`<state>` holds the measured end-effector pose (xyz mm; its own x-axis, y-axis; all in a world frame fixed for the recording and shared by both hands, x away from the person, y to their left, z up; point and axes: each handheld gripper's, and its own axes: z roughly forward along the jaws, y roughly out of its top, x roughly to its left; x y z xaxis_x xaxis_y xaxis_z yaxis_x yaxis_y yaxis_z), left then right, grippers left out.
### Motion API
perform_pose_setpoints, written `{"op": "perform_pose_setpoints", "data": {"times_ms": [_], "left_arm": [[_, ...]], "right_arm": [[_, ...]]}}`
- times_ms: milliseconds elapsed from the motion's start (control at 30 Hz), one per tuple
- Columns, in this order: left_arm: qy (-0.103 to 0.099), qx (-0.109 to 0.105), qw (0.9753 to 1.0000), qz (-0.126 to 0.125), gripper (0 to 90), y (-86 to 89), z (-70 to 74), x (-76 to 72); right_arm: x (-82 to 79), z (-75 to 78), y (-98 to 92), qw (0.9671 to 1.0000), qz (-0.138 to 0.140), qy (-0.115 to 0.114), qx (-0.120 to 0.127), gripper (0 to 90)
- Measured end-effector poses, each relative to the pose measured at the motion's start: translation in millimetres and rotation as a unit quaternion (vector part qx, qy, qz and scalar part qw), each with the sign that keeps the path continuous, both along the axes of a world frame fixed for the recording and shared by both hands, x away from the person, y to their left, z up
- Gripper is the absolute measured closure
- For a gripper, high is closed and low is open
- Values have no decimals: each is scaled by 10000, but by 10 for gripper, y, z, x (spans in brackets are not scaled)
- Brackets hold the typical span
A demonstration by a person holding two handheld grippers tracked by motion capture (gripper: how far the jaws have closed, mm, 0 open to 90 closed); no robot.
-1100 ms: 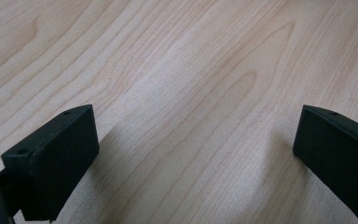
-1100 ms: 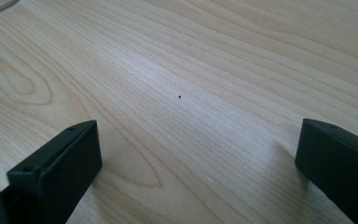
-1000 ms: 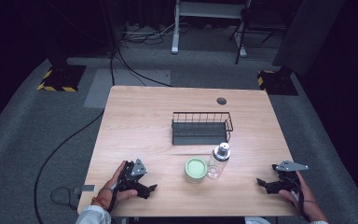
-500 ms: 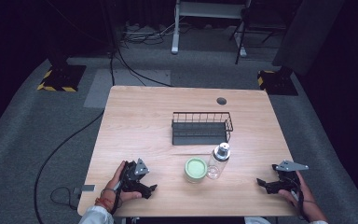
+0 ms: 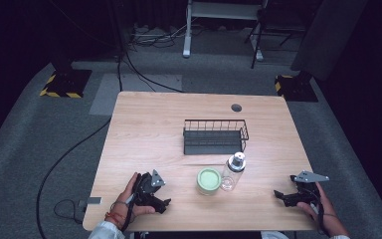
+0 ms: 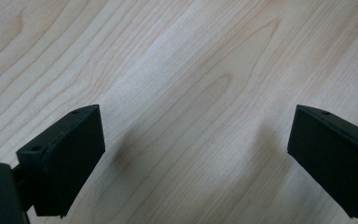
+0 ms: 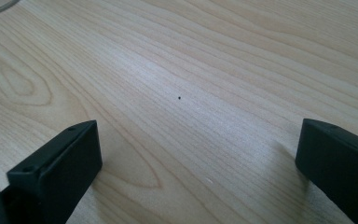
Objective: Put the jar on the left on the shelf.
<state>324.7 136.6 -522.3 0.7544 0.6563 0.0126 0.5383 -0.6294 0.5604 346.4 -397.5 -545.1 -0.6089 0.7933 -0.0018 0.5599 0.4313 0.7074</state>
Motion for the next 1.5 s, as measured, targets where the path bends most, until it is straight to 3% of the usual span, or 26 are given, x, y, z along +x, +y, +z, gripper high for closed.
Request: {"op": "perform_pose_setpoints", "data": {"times_ms": [467, 900, 1500], "left_arm": [[-177, 22, 9995, -264, 43, -199, 110, -6], [-170, 2, 9987, -490, 50, -366, 148, 13], [-344, 18, 9955, -880, 46, -846, 308, 165]], "right_arm": [[3, 0, 2, 10000, -8, 2, 0, 3], [5, 0, 5, 10000, -22, 8, 4, 2], [6, 0, 5, 10000, -24, 9, 6, 2]]}}
